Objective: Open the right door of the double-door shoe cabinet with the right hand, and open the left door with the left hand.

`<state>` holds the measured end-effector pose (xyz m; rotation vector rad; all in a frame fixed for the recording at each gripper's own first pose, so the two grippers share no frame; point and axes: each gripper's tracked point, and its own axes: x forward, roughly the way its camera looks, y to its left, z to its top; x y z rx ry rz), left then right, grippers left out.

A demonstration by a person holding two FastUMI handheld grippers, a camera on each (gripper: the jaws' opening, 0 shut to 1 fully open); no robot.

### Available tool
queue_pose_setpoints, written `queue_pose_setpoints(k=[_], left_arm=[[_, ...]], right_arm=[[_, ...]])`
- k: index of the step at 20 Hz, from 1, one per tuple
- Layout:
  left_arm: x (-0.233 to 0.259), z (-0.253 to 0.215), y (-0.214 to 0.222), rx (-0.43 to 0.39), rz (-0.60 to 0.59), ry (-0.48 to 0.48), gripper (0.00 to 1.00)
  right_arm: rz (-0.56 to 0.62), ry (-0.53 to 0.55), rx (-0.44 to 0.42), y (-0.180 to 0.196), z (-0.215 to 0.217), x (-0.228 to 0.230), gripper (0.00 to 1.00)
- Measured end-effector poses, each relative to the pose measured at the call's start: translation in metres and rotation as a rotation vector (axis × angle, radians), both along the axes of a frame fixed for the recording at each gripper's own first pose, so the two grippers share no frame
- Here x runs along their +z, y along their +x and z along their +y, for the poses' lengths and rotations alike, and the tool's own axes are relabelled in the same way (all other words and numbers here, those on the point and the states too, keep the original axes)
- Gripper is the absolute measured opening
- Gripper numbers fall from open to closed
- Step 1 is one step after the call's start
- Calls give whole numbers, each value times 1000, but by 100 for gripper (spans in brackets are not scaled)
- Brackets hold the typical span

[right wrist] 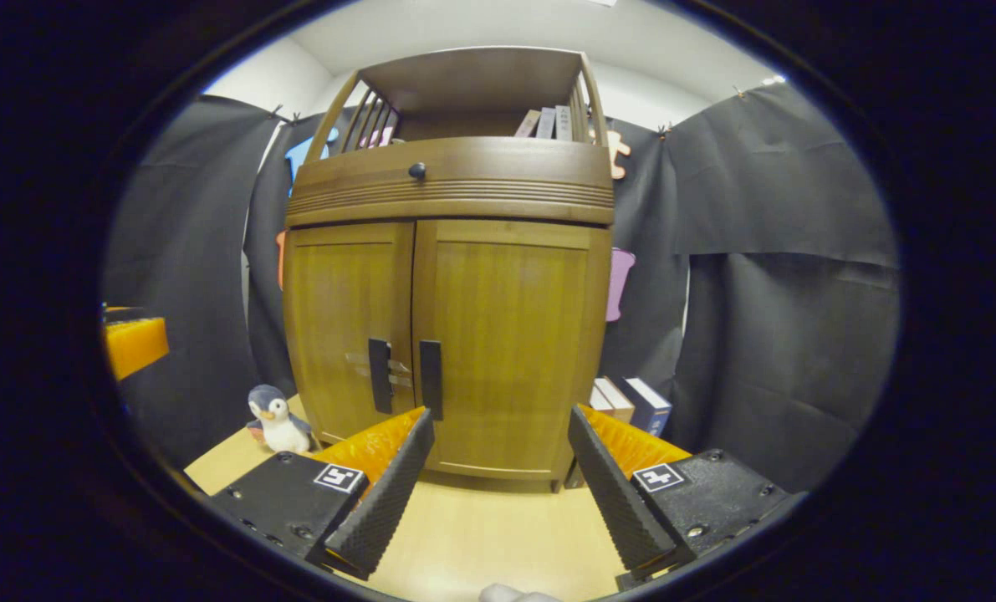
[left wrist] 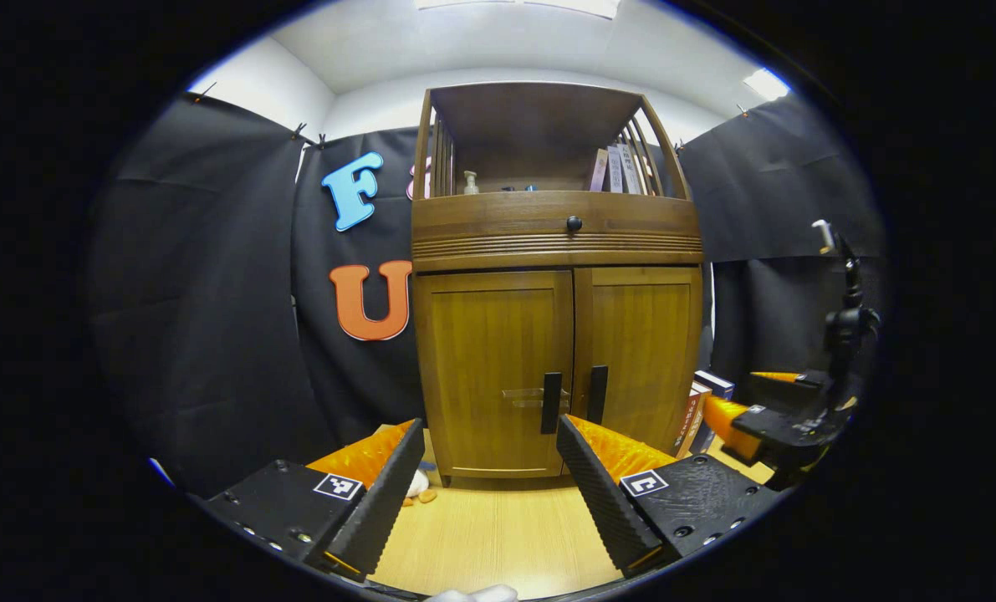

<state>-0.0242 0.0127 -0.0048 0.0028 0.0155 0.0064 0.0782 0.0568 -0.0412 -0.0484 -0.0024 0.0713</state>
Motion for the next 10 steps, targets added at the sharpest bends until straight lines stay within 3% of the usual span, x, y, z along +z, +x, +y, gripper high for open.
queue_pose_setpoints(k=[10], left_arm=[[9,28,-26,87,-6,9,96]], right_arm=[[24,41,47,98,60,-12,100]])
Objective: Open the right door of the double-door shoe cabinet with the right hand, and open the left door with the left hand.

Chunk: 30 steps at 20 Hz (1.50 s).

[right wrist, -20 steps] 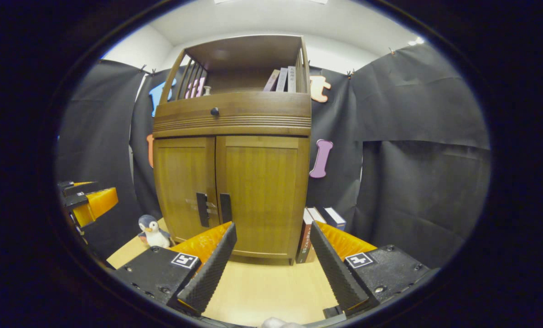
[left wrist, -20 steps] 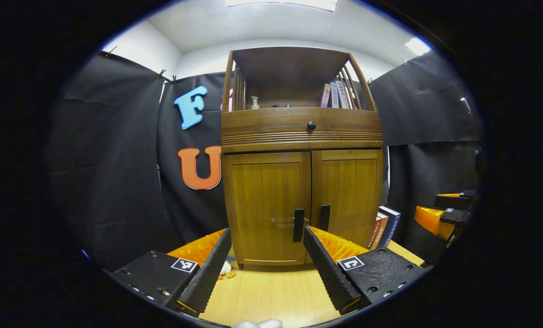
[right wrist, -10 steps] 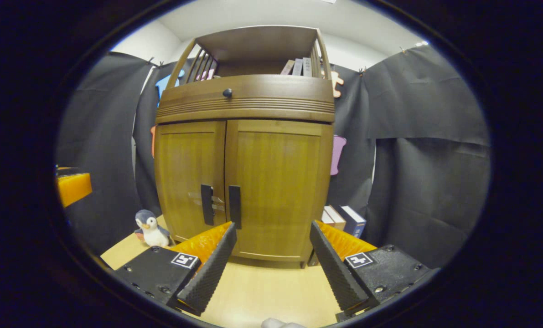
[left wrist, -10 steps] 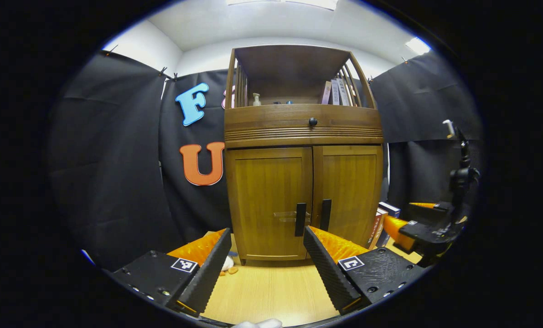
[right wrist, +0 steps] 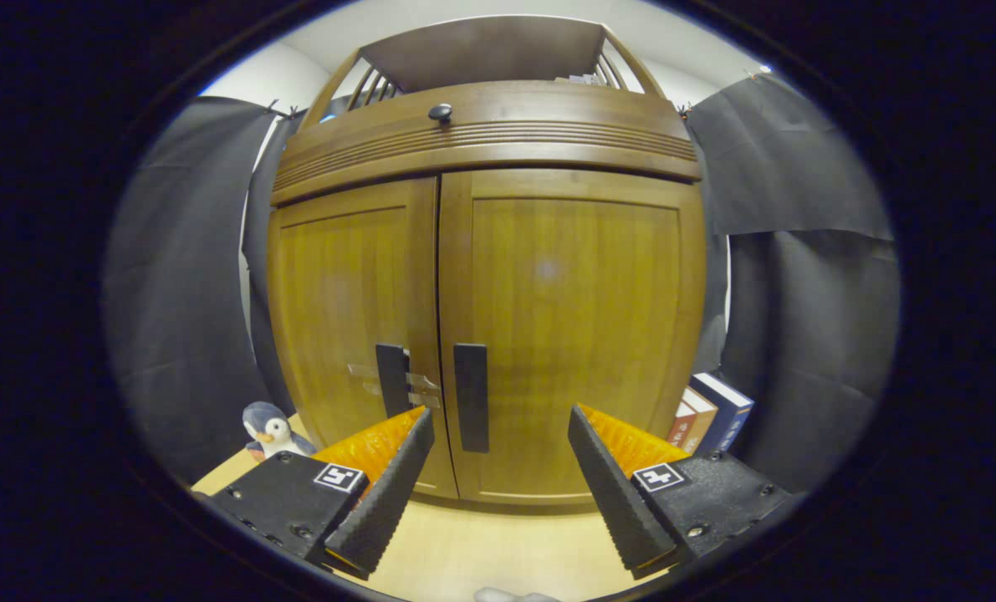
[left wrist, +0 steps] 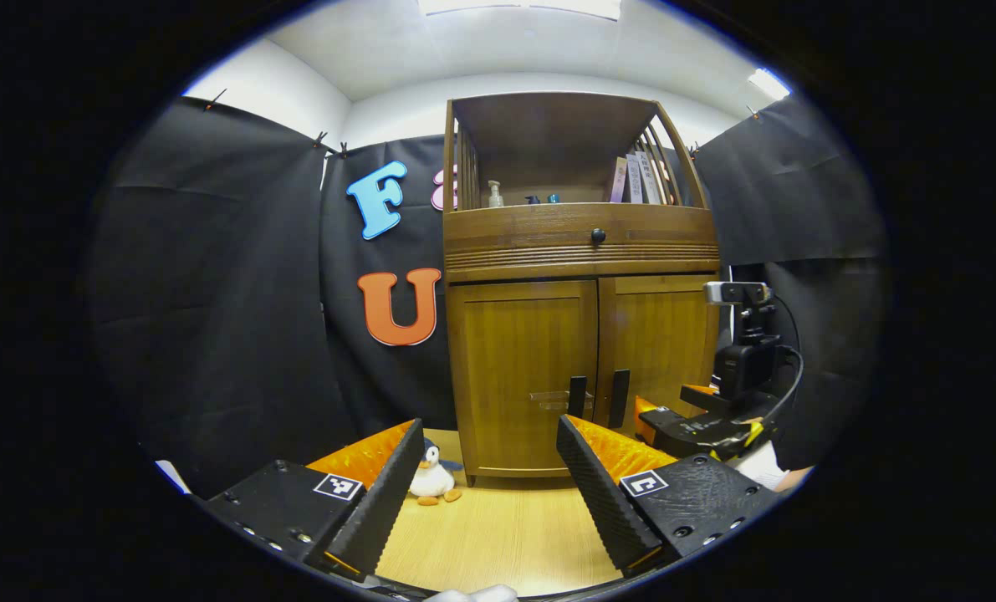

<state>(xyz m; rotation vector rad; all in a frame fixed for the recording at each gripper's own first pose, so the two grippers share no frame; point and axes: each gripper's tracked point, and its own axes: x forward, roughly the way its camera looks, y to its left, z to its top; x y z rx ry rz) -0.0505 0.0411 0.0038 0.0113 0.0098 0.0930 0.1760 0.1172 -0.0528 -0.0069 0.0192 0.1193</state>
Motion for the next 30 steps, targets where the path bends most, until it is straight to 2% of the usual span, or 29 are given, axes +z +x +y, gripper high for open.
queue_pose_setpoints(k=[10,15,17,18,19,20,21,23,24,30], left_arm=[[-11,19,-8,80,31,-9,96],[-15,25,-13,104,44,-20,96],[-17,26,-14,109,46,-21,96],[-17,27,-15,110,47,-22,96],[-18,27,-15,110,48,-23,96],[-17,27,-16,110,45,-25,96],[-16,26,-16,110,42,-25,96],[-14,26,-18,110,35,-27,100],[-14,26,-19,107,33,-31,96],[-15,28,-28,109,25,-42,96]], right_arm=[[59,-9,-12,62,16,-10,100],[106,-9,0,74,22,-20,77],[105,-12,-26,76,17,-19,66],[110,-8,-13,76,19,-19,58],[118,-1,4,76,25,-21,55],[117,-11,-7,76,24,-20,41],[122,-17,-11,77,23,-23,38],[126,-13,-13,76,23,-22,36],[131,-19,-11,75,23,-22,34],[134,-25,-1,73,20,-23,30]])
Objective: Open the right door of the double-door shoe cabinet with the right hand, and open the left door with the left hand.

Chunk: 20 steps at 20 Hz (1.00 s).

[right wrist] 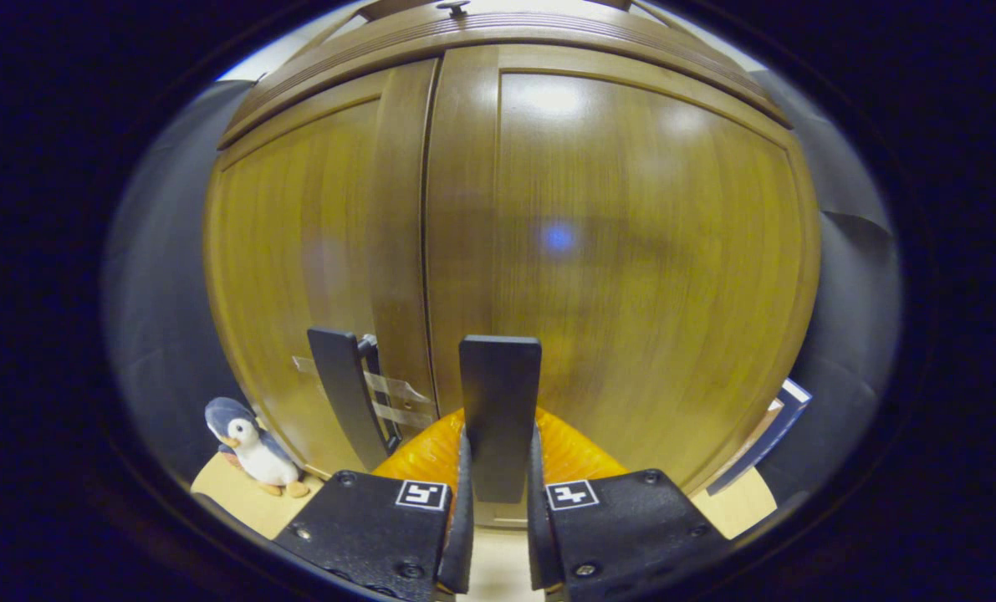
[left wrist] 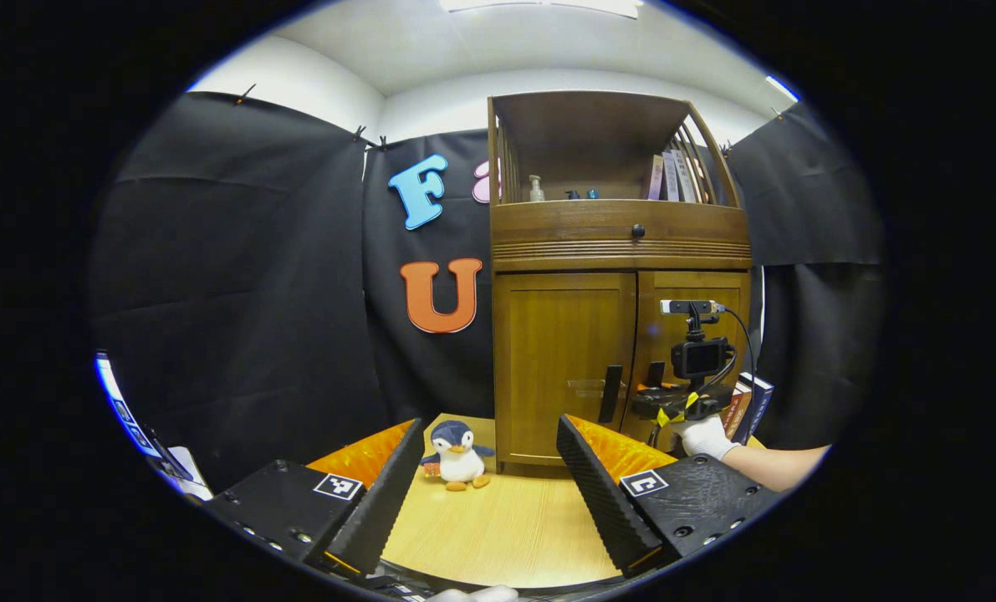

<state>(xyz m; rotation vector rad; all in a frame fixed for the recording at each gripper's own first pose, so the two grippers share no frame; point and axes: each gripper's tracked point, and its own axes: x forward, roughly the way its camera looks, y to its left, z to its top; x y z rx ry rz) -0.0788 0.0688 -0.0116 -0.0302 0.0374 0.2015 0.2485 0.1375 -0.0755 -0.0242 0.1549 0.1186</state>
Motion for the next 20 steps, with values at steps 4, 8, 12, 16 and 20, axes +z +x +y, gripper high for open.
queue_pose_setpoints(k=[4,8,12,16,20], left_arm=[[-4,1,-7,-3,5,-1,96],[-8,7,-10,-1,11,-1,96],[-12,8,-9,-12,19,-7,96],[-13,3,-8,-35,16,-5,96],[-14,-2,-5,-61,16,-7,96]], right_arm=[[9,3,28,-1,2,0,29],[8,-2,49,0,4,2,29],[12,1,58,0,4,1,29],[19,5,61,-1,4,1,28],[21,7,55,1,3,-2,27]])
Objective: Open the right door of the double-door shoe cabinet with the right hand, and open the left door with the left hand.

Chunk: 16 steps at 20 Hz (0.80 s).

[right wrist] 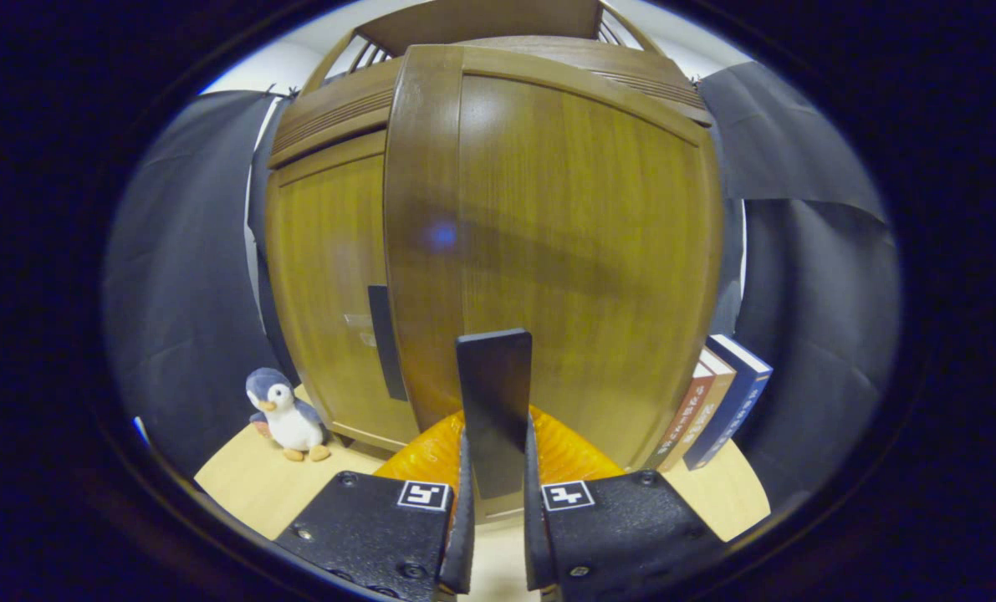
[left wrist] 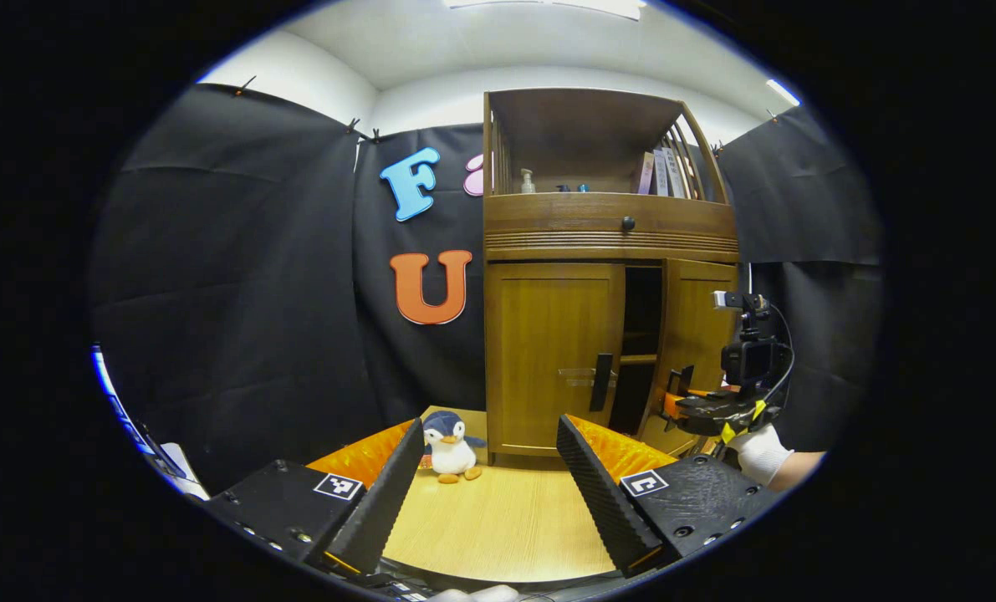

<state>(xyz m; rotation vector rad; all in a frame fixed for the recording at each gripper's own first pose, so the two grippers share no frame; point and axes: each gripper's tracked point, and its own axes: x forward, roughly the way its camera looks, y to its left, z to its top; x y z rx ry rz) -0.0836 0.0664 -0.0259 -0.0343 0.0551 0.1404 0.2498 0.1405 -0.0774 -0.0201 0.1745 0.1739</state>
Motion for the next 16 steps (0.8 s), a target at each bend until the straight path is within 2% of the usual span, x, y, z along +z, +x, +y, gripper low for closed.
queue_pose_setpoints(k=[9,10,16], left_arm=[[-1,-32,15,-94,7,6,96],[-1,-38,17,-108,5,9,100],[-3,-66,24,-182,13,25,96]], right_arm=[[7,15,-39,-3,-2,6,25],[7,21,-45,-2,-2,7,24],[6,35,-84,-4,-4,9,18]])
